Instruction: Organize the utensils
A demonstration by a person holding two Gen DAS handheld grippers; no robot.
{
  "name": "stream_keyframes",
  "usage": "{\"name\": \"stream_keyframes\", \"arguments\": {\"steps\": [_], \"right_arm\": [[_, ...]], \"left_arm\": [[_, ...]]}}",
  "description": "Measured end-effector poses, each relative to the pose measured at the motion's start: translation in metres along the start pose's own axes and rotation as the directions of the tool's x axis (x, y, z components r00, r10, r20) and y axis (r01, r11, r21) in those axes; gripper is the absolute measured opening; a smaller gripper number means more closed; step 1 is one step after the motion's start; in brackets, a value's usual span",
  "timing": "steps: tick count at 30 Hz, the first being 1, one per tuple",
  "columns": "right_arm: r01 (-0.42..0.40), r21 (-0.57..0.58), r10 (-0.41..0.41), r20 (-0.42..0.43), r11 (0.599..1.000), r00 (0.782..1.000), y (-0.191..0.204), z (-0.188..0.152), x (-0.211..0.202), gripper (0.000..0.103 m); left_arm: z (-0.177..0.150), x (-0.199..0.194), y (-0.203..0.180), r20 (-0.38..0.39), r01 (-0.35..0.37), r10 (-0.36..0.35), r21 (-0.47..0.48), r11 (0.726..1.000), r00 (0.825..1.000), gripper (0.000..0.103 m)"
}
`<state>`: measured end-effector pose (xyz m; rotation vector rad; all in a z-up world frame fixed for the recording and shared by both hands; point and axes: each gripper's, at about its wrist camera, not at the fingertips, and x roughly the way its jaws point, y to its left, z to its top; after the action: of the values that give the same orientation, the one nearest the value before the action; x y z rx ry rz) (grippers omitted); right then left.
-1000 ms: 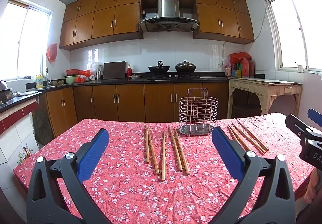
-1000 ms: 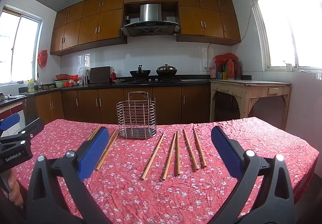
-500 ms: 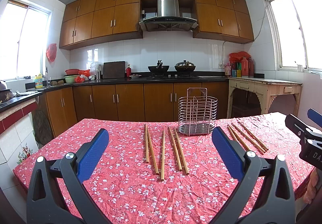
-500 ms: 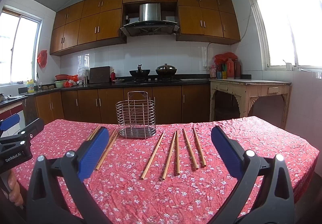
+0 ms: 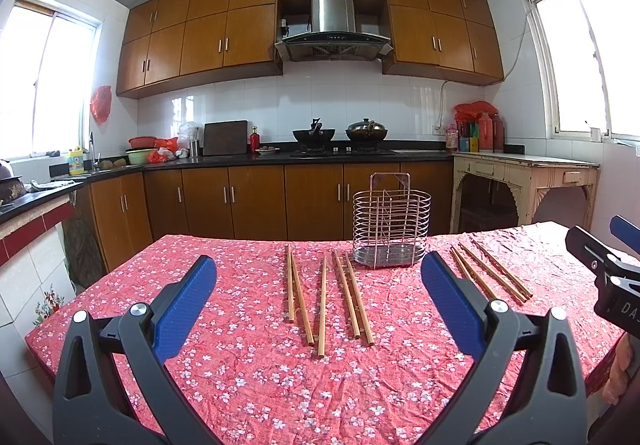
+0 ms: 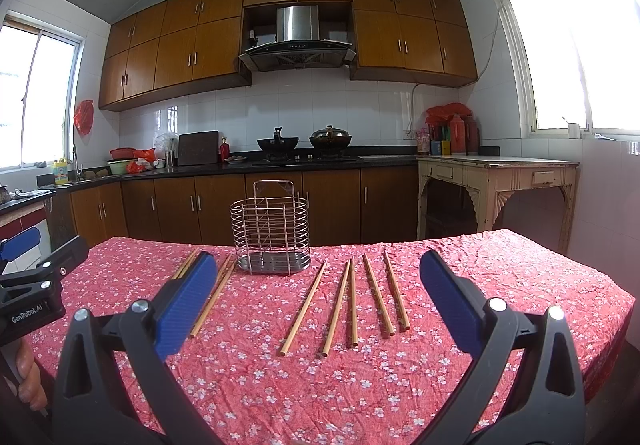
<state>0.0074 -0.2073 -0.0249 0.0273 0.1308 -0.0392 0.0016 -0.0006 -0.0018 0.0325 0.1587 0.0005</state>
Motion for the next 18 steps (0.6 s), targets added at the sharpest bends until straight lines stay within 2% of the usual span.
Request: {"name": "stream_keyframes", "arguments": {"steps": [18], "right_arm": [[0.001, 0.005, -0.001, -0.004, 1.000, 1.000, -0.0016, -0.0052, 0.0032, 0.099]], "left_arm": [[-0.0096, 0.0002, -0.0084, -0.005, -0.001, 0.001, 0.000, 1.000, 1.000, 0.101]]}}
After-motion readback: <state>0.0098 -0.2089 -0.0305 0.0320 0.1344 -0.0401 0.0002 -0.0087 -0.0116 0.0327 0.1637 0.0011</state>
